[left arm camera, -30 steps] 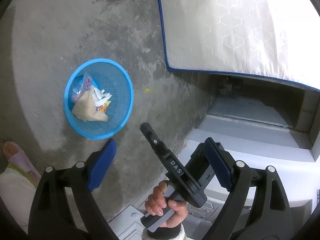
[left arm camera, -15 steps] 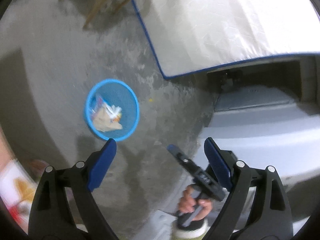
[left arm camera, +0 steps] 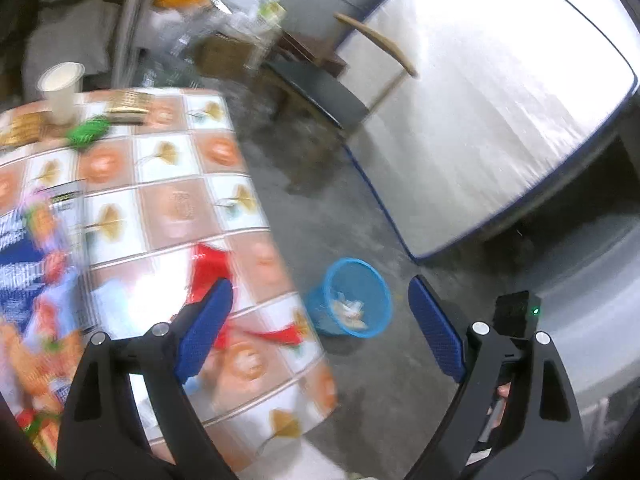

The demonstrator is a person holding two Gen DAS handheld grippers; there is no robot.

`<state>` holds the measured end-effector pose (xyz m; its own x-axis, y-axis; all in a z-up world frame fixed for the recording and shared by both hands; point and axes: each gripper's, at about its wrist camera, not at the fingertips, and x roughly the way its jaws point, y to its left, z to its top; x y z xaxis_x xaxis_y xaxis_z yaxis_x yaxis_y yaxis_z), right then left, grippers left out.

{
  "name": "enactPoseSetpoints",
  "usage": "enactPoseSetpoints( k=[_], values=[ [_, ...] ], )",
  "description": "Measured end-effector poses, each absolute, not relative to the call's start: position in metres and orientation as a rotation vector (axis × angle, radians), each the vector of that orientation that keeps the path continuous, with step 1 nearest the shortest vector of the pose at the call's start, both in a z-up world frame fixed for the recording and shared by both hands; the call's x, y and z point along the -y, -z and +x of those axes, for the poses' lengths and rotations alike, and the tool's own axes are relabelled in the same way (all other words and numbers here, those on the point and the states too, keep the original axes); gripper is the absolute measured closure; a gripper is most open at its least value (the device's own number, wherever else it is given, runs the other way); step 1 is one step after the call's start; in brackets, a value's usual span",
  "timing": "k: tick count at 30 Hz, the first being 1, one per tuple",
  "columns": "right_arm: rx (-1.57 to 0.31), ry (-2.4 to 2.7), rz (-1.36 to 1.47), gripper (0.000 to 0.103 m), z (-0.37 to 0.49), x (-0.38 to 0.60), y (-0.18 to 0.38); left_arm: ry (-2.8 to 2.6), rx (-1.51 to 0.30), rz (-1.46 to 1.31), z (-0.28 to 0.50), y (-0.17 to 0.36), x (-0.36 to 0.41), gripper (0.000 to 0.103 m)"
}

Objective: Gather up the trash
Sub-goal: 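Move both grippers back to the table toward the red packet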

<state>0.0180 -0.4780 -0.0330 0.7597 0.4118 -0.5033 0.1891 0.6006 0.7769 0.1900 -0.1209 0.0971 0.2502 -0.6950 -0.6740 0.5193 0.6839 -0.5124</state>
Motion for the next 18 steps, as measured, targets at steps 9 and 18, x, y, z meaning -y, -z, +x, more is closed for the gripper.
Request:
enactPoseSetpoints(
  k=[9, 18],
  values=[
    [-0.817, -0.29, 0.904, 0.044, 0.084, 0.403, 0.037, 0.675, -0.817, -0.067, 0.142, -0.097, 0.062, 0.018],
    [-0.876, -0.292, 0.844, 0.044, 0.155, 0.361, 0.045, 0.596, -0.737, 0.025, 0.108, -0.082, 0.05, 0.018]
  ],
)
